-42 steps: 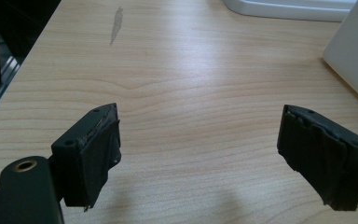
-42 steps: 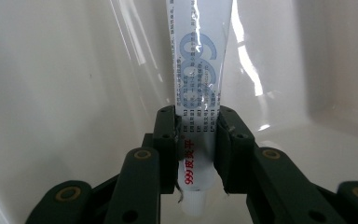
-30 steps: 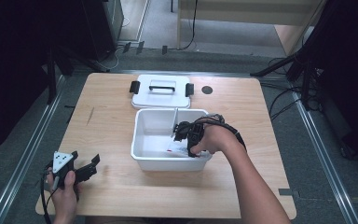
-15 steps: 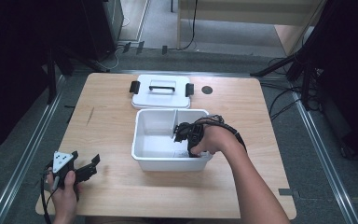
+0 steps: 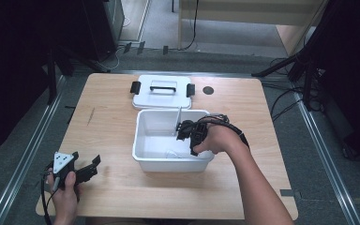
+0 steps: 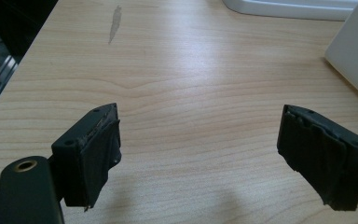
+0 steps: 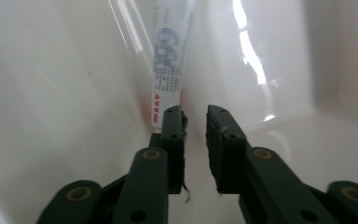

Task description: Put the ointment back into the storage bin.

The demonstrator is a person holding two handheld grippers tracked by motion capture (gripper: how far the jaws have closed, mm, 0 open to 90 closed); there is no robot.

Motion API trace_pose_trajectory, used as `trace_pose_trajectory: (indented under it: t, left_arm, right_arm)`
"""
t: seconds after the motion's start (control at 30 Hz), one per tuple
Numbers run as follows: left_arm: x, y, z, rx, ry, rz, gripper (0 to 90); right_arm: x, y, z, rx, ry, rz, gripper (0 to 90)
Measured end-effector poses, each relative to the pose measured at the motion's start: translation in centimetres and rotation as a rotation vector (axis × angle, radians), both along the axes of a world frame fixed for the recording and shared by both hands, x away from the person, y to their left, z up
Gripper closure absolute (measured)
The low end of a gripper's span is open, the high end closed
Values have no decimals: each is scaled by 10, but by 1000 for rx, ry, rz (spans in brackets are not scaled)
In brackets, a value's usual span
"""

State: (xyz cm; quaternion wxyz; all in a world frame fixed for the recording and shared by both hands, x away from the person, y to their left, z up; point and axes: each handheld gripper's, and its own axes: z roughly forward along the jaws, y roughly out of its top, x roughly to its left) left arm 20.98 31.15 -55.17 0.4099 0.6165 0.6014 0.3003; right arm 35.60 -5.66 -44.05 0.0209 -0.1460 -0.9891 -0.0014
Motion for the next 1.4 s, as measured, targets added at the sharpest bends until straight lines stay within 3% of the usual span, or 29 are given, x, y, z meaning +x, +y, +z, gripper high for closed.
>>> trace_pose_trajectory:
  t: [0.17, 0.47, 0.67, 0.83, 1.13, 1.2, 1.3, 1.4]
  left_arm:
    - [0, 0, 0, 3, 2, -1, 140]
    - [0, -1, 0, 6, -1, 0, 141]
    - [0, -1, 0, 7, -1, -1, 142]
    - [0, -1, 0, 8, -1, -1, 141]
    - [0, -1, 0, 12, -5, -1, 142]
    - [0, -1, 0, 14, -3, -2, 142]
    - [0, -1, 0, 14, -2, -4, 142]
    - [0, -2, 0, 10, -4, -5, 140]
  right_arm:
    - [-1, -7, 14, 57, -21, -40, 848]
    - [-11, -27, 56, 164, -74, -80, 864]
    - [-16, -46, 80, 194, -113, -126, 861]
    - [-18, -73, 93, 205, -142, -181, 852]
    - [-22, -113, 89, 217, -128, -284, 764]
    - [-23, -121, 83, 215, -119, -306, 683]
    - [-25, -132, 75, 202, -155, -346, 560]
    - [-26, -144, 68, 225, -196, -402, 452]
